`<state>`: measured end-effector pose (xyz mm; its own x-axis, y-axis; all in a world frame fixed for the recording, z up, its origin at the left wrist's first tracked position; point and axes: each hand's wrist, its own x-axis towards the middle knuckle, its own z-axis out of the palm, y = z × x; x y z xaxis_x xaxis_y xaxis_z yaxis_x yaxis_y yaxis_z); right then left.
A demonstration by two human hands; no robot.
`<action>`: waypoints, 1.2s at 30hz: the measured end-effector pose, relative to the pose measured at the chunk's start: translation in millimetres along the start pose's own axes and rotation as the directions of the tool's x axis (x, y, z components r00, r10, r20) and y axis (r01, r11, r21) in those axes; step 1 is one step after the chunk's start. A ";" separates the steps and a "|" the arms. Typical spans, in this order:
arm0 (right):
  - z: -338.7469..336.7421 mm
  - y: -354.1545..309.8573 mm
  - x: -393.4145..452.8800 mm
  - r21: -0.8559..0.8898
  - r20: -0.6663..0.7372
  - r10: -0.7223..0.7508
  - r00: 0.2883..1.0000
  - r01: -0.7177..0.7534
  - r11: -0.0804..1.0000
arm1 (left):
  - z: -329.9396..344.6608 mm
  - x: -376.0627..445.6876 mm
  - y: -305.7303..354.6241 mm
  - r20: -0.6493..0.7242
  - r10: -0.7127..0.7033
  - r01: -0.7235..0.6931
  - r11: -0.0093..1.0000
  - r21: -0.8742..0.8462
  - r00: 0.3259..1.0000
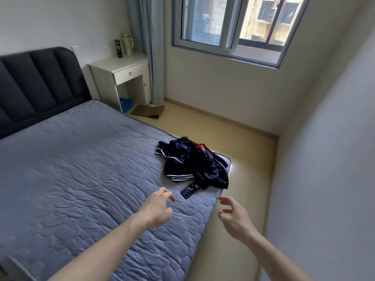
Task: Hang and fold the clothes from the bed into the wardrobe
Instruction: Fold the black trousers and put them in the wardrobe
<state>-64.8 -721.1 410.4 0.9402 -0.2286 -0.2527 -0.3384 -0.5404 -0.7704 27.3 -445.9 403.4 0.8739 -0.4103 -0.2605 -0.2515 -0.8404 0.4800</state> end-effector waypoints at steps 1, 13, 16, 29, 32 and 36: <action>-9.5 5.7 14.9 -0.005 0.006 0.001 1.000 0.000 1.000 | 3.0 11.3 8.2 -0.002 -0.012 0.012 1.000 0.001 1.000; -3.0 11.9 158.6 -0.109 0.194 -0.008 0.981 0.030 0.994 | 0.6 95.6 -31.8 -0.033 -0.218 0.216 0.975 -0.060 0.975; -13.8 13.3 184.5 -0.113 0.198 0.012 0.980 0.011 0.994 | 2.4 132.2 -29.8 -0.004 -0.225 0.224 0.971 -0.087 0.974; -67.2 42.8 409.8 -0.143 0.265 0.051 0.963 -0.013 0.990 | 1.3 313.1 15.3 -0.049 -0.311 0.300 0.941 -0.158 0.949; -64.6 52.8 487.3 -0.217 0.332 0.048 0.942 0.027 0.976 | 10.9 357.7 14.8 -0.056 -0.401 0.384 0.903 -0.190 0.914; -44.5 77.7 580.0 -0.306 0.373 0.042 0.927 0.080 0.949 | 42.3 410.7 2.1 -0.021 -0.501 0.481 0.841 -0.247 0.865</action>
<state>452.4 -931.7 230.0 0.8717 0.0675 -0.4854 -0.2583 -0.7785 -0.5721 368.1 -631.1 261.9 0.8908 0.0740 -0.4483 0.3119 -0.8170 0.4850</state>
